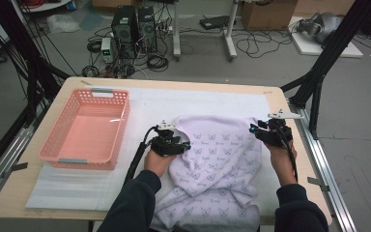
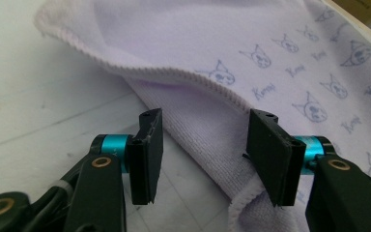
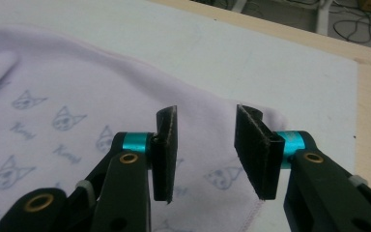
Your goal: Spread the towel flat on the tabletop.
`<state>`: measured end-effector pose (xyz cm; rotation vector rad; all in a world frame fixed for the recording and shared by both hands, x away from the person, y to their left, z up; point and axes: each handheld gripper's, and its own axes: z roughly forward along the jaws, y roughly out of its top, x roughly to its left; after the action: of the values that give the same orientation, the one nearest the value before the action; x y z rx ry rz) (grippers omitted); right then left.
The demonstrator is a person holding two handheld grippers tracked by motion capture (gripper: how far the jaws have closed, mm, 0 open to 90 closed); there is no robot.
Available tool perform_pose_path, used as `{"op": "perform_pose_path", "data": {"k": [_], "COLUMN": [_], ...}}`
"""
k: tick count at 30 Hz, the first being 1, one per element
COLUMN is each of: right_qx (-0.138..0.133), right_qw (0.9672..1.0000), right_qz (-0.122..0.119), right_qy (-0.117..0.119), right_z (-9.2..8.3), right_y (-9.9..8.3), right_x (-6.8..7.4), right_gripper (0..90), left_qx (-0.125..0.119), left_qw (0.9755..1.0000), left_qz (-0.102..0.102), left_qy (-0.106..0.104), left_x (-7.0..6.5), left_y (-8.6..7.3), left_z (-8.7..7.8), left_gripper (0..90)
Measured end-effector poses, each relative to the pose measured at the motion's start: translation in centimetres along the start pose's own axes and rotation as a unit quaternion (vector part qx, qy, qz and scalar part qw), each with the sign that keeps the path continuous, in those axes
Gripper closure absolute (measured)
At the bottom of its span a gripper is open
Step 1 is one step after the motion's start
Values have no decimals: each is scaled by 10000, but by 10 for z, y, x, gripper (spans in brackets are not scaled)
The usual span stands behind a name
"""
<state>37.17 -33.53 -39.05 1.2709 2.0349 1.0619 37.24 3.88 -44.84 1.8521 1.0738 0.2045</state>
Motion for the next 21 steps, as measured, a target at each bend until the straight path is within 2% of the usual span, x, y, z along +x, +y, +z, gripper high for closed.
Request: {"op": "perform_pose_path", "data": {"k": [3, 5, 7, 9, 11, 13, 14, 15, 16, 17, 19, 21], "right_qx": [-2, 10, 25, 36, 75, 78, 76, 67, 65, 94, 123, 128], "right_qw": [9999, 9999, 9999, 9999, 9999, 9999, 9998, 9998, 9996, 9995, 9994, 9995], "right_qz": [-110, -156, -91, -80, -82, -42, -3, 10, 12, -7, 5, 35], "right_qy": [46, 28, 64, 81, 85, 141, 176, 209, 265, 295, 308, 277], "right_z": [-5, -7, -9, -10, -12, -13, -15, -16, -16, -17, -17, -17], "right_y": [-4, -8, -14, -19, -25, -31, -34, -37, -40, -43, -48, -52], "right_x": [3, 4, 4, 5, 6, 5, 5, 5, 5, 5, 5, 5], "right_gripper": [597, 596, 591, 590, 589, 581, 578, 571, 569, 568, 567, 551], "left_qx": [-269, -360, -352, -184, 30, 274, 361, 411, 381, 347, 190, -15], "left_qw": [9996, 9990, 9985, 9994, 10000, 9995, 9991, 9984, 9973, 9970, 9947, 9915], "left_qz": [-110, -226, -229, -129, -45, 82, 181, 338, 514, 518, 401, 138], "left_qy": [-16, -168, -352, -264, -80, 110, 133, 195, 347, 464, 931, 1295], "left_x": [3, 5, 4, 1, -2, -3, -4, -5, -6, -4, 4, 18], "left_y": [5, 8, 8, 7, 4, 0, -1, -2, -3, -2, 2, 4], "left_z": [-13, -20, -23, -19, -12, -5, -2, 0, 2, 2, -1, -5], "left_gripper": [475, 477, 482, 484, 485, 512, 563, 696, 816, 830, 841, 844]}}
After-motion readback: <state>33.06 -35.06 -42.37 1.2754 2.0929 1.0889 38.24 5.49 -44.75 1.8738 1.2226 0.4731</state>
